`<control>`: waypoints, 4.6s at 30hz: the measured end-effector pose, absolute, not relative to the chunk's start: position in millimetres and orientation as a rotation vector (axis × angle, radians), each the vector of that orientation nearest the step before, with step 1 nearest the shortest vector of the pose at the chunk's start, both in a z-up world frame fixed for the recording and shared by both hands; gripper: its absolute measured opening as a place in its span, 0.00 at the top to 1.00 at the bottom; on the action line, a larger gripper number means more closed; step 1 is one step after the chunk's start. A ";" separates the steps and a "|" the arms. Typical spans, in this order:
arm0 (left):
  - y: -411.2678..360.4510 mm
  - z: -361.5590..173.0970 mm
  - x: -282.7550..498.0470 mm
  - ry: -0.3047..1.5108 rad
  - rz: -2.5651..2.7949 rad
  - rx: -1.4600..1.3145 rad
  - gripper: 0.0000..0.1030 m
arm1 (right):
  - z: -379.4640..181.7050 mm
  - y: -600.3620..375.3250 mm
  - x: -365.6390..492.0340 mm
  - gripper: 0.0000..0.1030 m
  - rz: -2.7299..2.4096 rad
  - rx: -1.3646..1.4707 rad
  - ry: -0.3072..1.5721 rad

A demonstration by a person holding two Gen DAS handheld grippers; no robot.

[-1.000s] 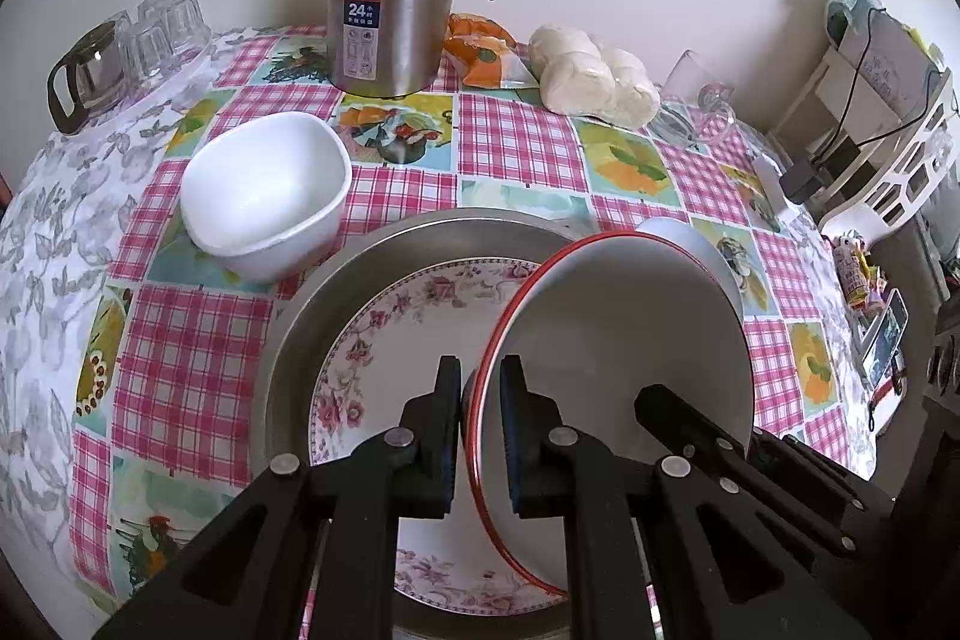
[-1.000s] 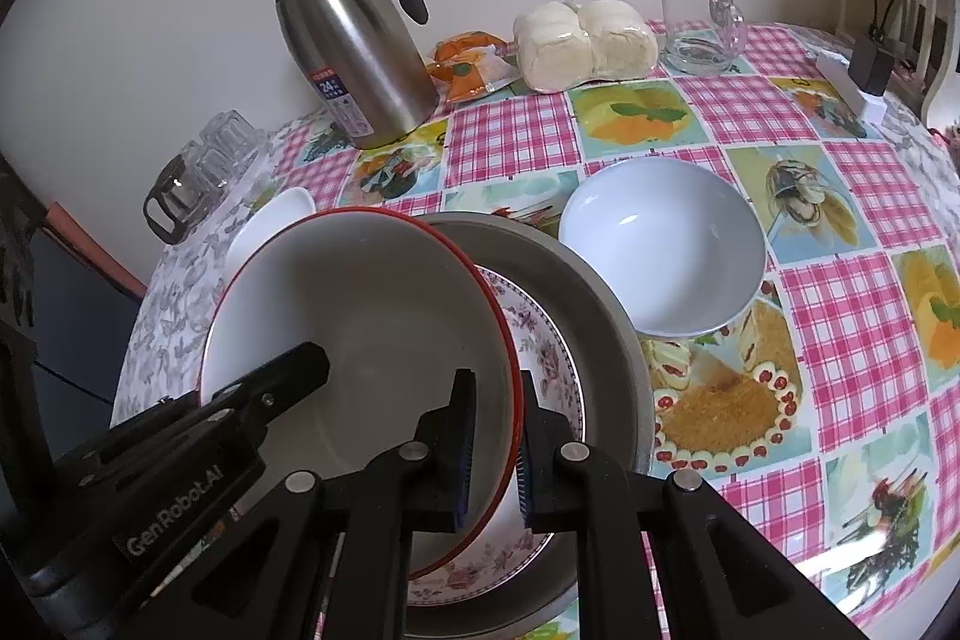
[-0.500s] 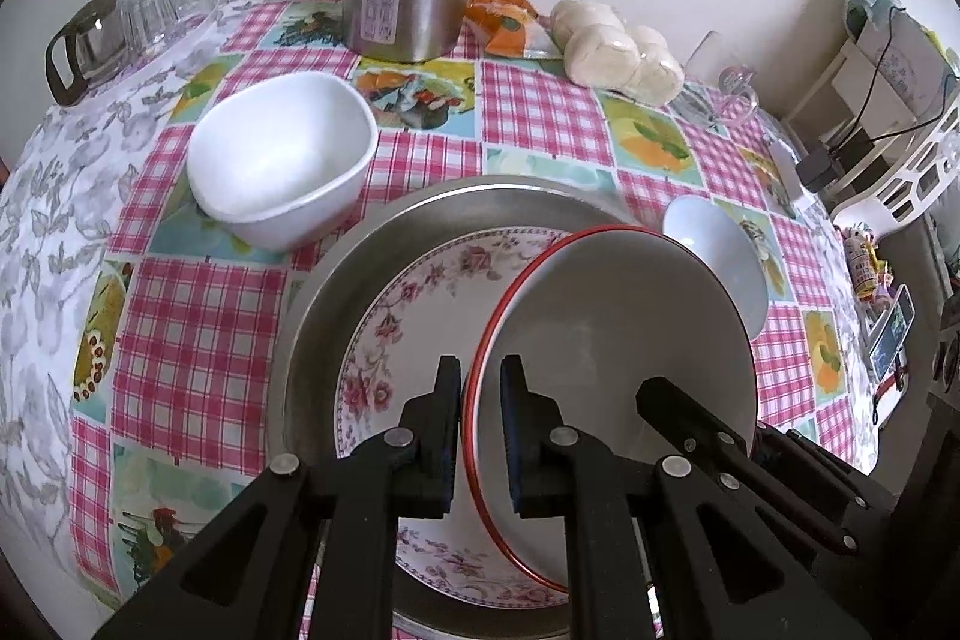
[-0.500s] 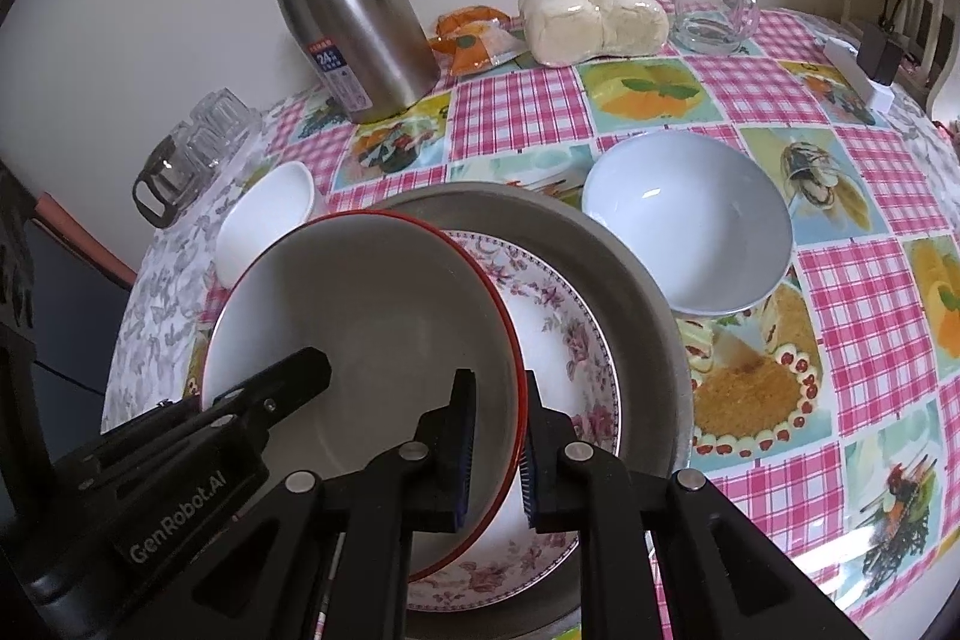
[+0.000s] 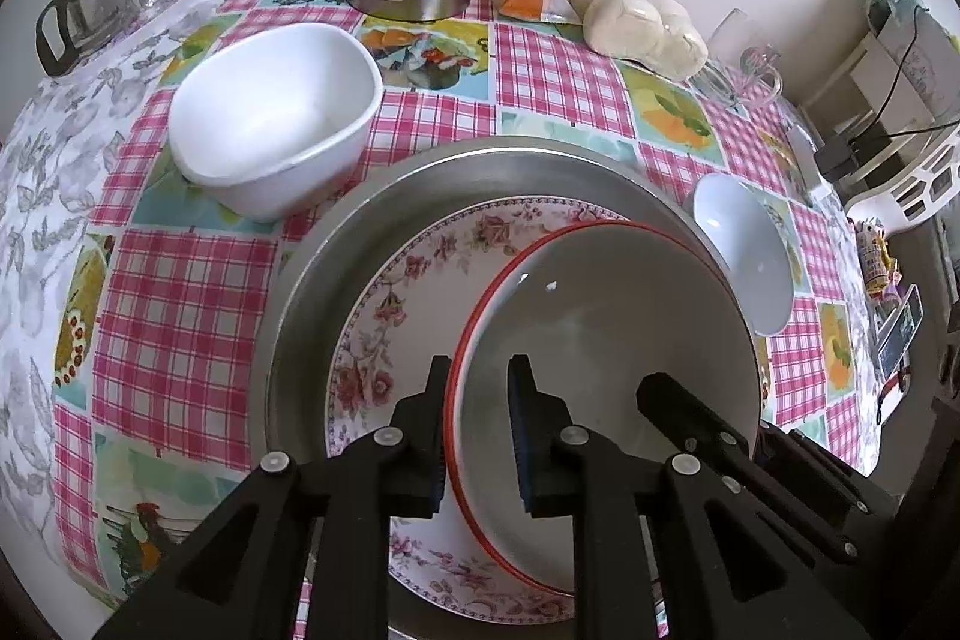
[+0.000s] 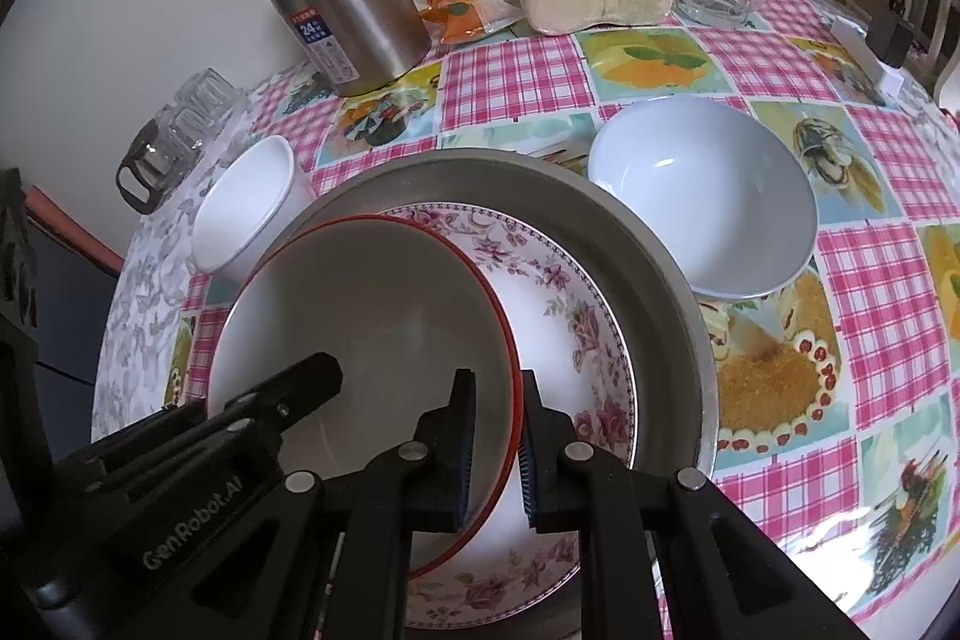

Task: Organize plates and bowls
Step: 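Lower the red-rimmed bowl onto the floral plate inside the basin, then open both grippers to release the red-rimmed bowl, then withdraw both grippers up and away from the stacked dishes, then move both grippers to the white bowl beside the jug and close on its rim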

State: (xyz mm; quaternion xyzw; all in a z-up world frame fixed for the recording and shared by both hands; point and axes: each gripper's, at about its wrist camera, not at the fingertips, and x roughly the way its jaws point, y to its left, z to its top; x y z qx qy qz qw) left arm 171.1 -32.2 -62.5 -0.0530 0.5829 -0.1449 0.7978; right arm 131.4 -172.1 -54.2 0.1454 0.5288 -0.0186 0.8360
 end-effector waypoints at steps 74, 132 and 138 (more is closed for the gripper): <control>45.0 -28.4 179.6 1.093 -0.035 -0.165 0.00 | -21.4 -170.3 128.0 0.00 -0.064 0.201 0.969; 147.0 -52.2 245.8 0.926 -0.055 -0.394 0.00 | -6.1 -75.2 254.8 0.00 -0.018 0.105 1.096; 145.3 -68.1 257.9 0.960 -0.065 -0.473 0.00 | -19.3 -69.0 275.8 0.09 -0.045 0.023 1.154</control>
